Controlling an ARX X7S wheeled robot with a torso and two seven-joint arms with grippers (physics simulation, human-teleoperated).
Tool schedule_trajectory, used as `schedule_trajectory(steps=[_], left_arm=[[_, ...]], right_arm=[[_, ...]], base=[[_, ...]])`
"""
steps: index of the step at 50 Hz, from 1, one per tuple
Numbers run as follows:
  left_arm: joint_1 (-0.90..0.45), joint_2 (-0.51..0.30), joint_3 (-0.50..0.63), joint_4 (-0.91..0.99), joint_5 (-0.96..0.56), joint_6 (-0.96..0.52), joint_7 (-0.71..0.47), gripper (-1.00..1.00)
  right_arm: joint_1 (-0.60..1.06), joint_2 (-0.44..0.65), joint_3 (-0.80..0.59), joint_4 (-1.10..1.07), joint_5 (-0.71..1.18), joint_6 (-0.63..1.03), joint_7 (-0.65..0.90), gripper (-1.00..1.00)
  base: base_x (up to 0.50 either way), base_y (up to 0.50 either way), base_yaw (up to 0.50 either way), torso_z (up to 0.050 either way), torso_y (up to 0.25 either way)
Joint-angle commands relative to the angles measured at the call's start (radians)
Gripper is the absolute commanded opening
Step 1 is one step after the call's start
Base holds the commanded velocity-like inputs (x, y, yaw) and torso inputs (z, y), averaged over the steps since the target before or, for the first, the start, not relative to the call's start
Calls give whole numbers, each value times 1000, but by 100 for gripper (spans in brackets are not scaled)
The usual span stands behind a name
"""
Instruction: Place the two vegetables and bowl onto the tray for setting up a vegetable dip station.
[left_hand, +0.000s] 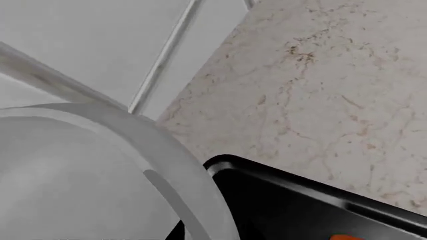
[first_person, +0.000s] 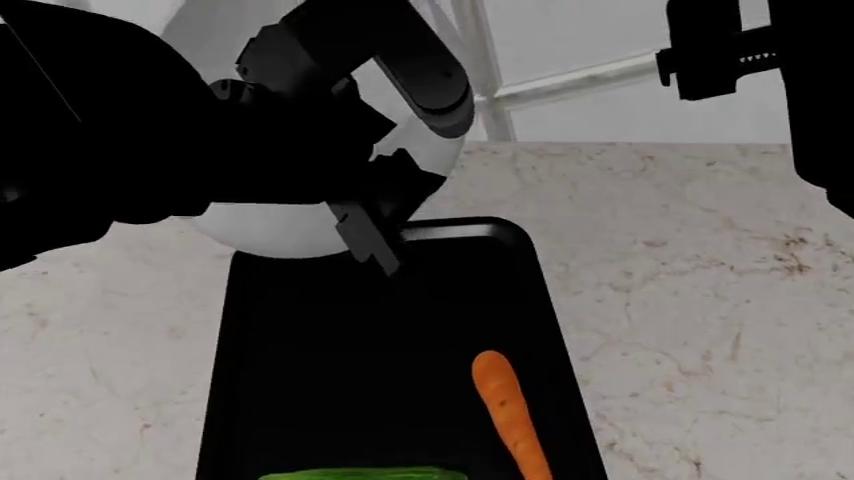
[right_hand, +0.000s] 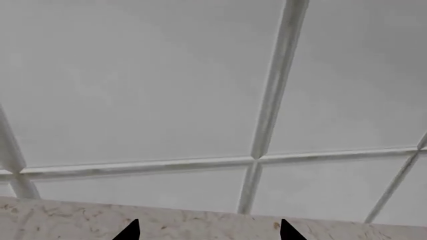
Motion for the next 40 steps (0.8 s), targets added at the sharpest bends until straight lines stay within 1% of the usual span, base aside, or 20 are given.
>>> schedule_trajectory(steps=[1, 6, 12, 27, 33, 40], left_arm=[[-31, -12, 20, 5, -36, -78, 45, -100], [-39, -26, 4, 26, -88, -134, 52, -100], [-38, -35, -15, 49, -127, -152, 67, -100], [-34, -60, 9, 117, -129, -162, 69, -100], [-36, -70, -9, 151, -167, -180, 74, -100], [-32, -72, -2, 159, -163, -174, 72, -100]], right_arm=[[6, -8, 3, 4, 1, -2, -3, 100], [3, -14, 8, 8, 5, -4, -2, 100], [7, -26, 6, 24, 3, -6, -7, 100], [13, -27, 6, 21, 3, 0, -4, 100], [8, -23, 11, 13, 8, 1, 1, 100], [11, -26, 9, 15, 6, 0, -2, 100]], base=[[0, 0, 0, 0, 0], [0, 0, 0, 0, 2], [0, 0, 0, 0, 0], [0, 0, 0, 0, 0], [0, 0, 0, 0, 2], [0, 0, 0, 0, 0]])
